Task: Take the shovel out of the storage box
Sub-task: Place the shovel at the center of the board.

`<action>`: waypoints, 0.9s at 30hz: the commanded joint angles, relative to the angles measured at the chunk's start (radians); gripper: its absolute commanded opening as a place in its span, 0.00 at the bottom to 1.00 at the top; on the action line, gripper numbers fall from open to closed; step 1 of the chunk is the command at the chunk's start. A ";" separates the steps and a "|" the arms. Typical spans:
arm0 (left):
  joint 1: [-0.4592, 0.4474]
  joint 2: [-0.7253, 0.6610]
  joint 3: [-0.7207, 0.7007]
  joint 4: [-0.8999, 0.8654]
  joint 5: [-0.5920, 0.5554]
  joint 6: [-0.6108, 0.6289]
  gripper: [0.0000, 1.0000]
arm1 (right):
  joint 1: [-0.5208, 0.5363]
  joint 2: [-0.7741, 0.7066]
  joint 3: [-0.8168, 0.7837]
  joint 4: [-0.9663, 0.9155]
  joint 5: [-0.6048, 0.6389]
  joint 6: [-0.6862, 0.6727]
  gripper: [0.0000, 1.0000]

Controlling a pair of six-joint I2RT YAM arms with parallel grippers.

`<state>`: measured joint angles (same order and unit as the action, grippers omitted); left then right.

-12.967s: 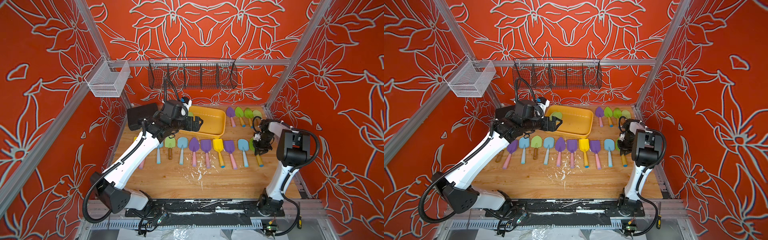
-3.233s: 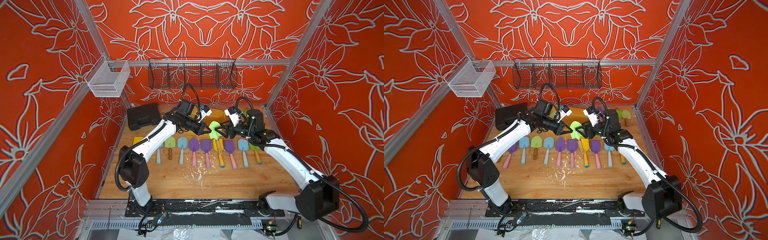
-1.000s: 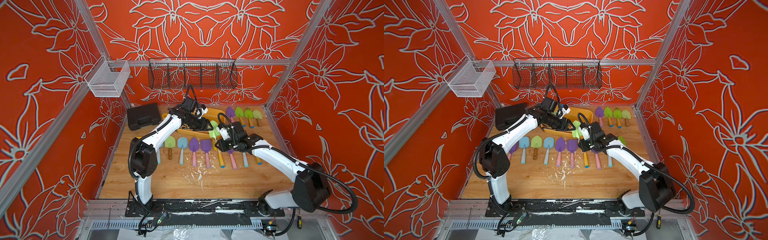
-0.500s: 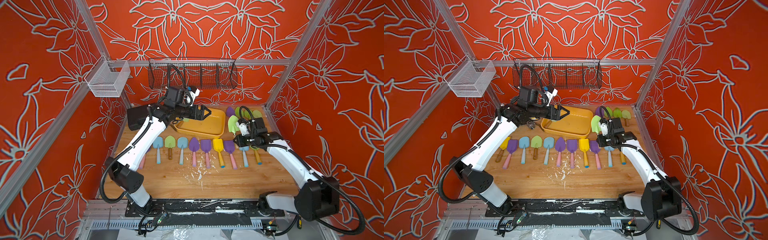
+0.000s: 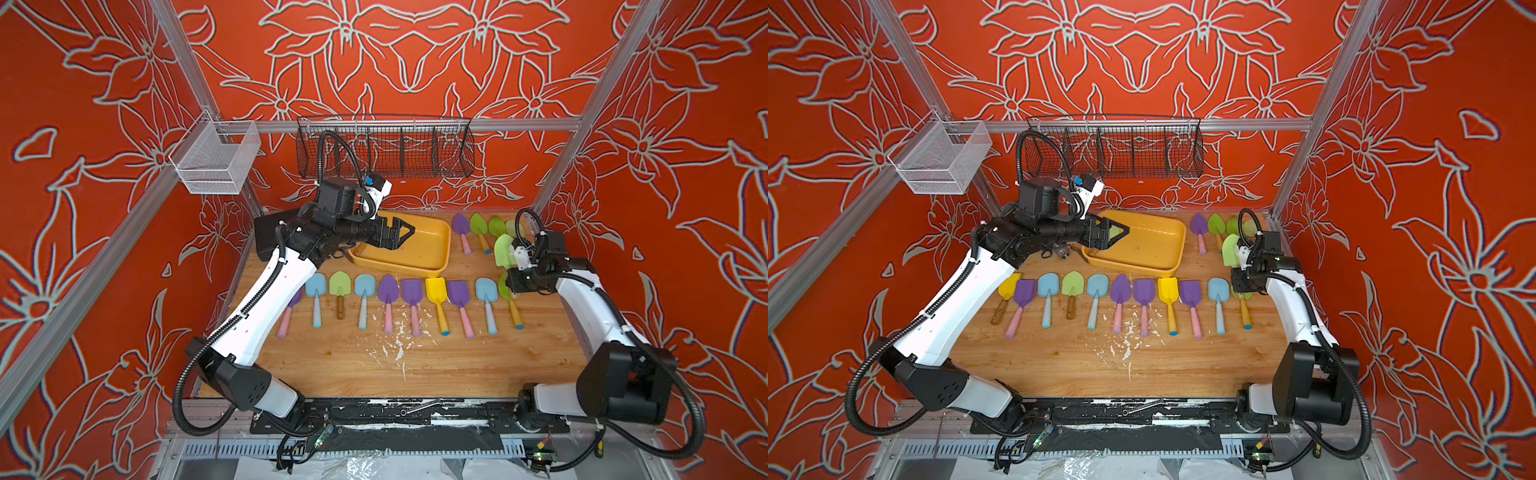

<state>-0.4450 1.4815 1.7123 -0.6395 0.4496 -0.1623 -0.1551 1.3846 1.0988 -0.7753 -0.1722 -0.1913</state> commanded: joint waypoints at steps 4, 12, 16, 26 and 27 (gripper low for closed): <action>0.002 -0.061 -0.113 0.086 0.031 -0.023 0.97 | -0.083 0.045 0.029 -0.066 0.066 -0.144 0.00; 0.002 -0.095 -0.190 0.116 0.060 -0.046 0.97 | -0.154 0.129 0.049 -0.095 0.127 -0.218 0.00; 0.002 -0.103 -0.200 0.112 0.059 -0.045 0.97 | -0.193 0.160 0.031 -0.083 0.148 -0.205 0.00; 0.002 -0.099 -0.210 0.107 0.066 -0.055 0.97 | -0.270 0.211 -0.037 -0.043 0.126 -0.202 0.00; 0.002 -0.097 -0.206 0.104 0.068 -0.055 0.97 | -0.271 0.226 -0.035 -0.040 0.125 -0.205 0.00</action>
<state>-0.4450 1.3987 1.5105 -0.5499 0.4961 -0.2096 -0.4179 1.5806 1.0786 -0.8238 -0.0418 -0.3634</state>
